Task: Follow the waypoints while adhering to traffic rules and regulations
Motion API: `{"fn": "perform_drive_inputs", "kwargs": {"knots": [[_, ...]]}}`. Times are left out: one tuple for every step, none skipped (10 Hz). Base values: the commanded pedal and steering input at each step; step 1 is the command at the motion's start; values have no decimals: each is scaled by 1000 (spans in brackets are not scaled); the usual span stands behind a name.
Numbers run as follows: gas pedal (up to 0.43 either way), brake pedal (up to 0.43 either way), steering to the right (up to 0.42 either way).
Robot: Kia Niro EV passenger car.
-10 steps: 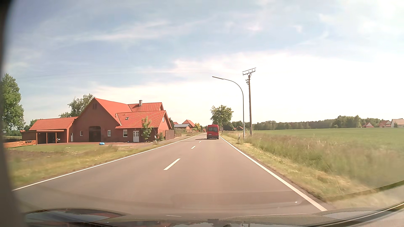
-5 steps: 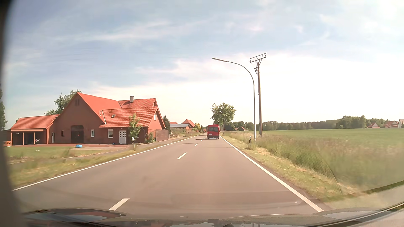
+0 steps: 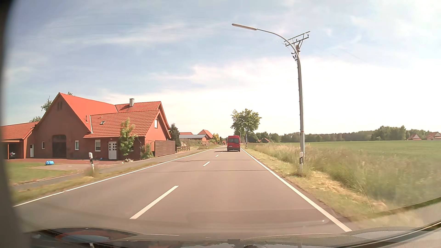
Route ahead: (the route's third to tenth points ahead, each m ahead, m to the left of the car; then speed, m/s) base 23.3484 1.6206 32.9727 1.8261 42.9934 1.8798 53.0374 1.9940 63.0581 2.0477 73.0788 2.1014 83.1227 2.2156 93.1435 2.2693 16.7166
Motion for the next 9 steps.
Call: {"fn": "perform_drive_inputs", "kwargs": {"knots": [[220, 0, -4], [220, 0, -4], [220, 0, -4], [220, 0, -4], [220, 0, -4], [220, 0, -4], [220, 0, -4], [220, 0, -3], [220, 0, -3]]}}
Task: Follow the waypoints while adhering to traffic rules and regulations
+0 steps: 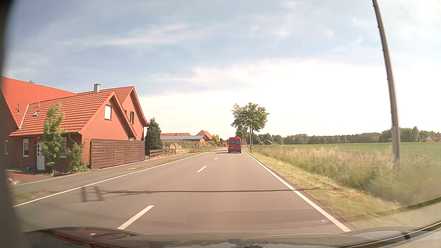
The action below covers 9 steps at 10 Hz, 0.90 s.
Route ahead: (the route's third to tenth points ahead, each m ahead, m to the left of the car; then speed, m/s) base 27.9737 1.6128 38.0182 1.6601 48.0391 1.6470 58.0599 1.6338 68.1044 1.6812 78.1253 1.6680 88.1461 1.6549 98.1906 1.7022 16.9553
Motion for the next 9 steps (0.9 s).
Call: {"fn": "perform_drive_inputs", "kwargs": {"knots": [[220, 0, -2], [220, 0, -2], [220, 0, -2], [220, 0, -2], [220, 0, -2], [220, 0, -2], [220, 0, -2], [220, 0, -2], [220, 0, -2]]}}
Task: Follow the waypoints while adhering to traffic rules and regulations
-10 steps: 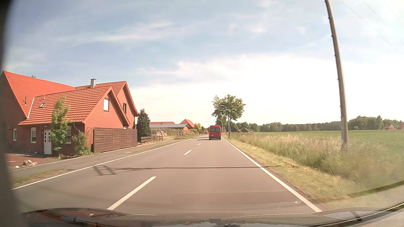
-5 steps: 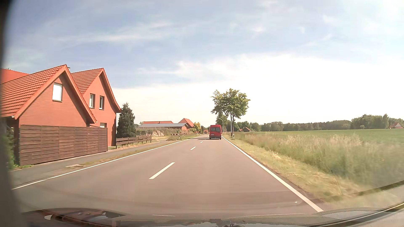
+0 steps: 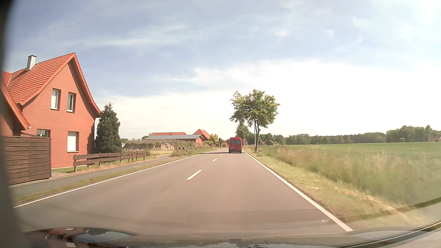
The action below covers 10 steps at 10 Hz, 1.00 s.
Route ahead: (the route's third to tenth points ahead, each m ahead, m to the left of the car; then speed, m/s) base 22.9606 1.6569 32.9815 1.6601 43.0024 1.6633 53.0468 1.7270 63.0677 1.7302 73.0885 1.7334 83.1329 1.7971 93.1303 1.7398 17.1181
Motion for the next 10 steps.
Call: {"fn": "perform_drive_inputs", "kwargs": {"knots": [[220, 0, -2], [220, 0, -2], [220, 0, -2], [209, 0, -2], [209, 0, -2], [209, 0, -2], [209, 0, -2], [209, 0, -2], [209, 0, -2], [209, 0, -2]]}}
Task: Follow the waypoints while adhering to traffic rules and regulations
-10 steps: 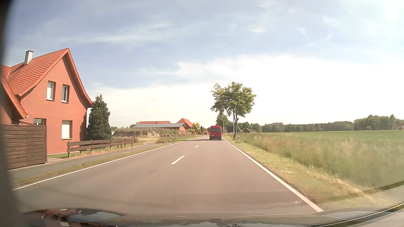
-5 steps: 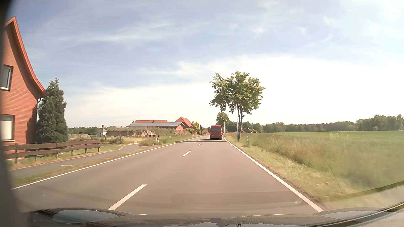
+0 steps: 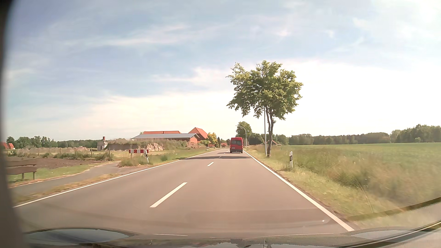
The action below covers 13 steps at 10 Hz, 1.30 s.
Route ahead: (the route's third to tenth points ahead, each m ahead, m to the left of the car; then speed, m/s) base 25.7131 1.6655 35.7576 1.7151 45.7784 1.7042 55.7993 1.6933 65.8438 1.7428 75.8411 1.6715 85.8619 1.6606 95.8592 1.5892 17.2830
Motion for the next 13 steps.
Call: {"fn": "perform_drive_inputs", "kwargs": {"knots": [[209, 0, -2], [209, 0, -2], [209, 0, -2], [209, 0, -2], [209, 0, -2], [209, 0, -2], [209, 0, -2], [209, 0, -2], [209, 0, -2], [209, 0, -2], [209, 0, -2], [197, 0, -2], [197, 0, -2]]}}
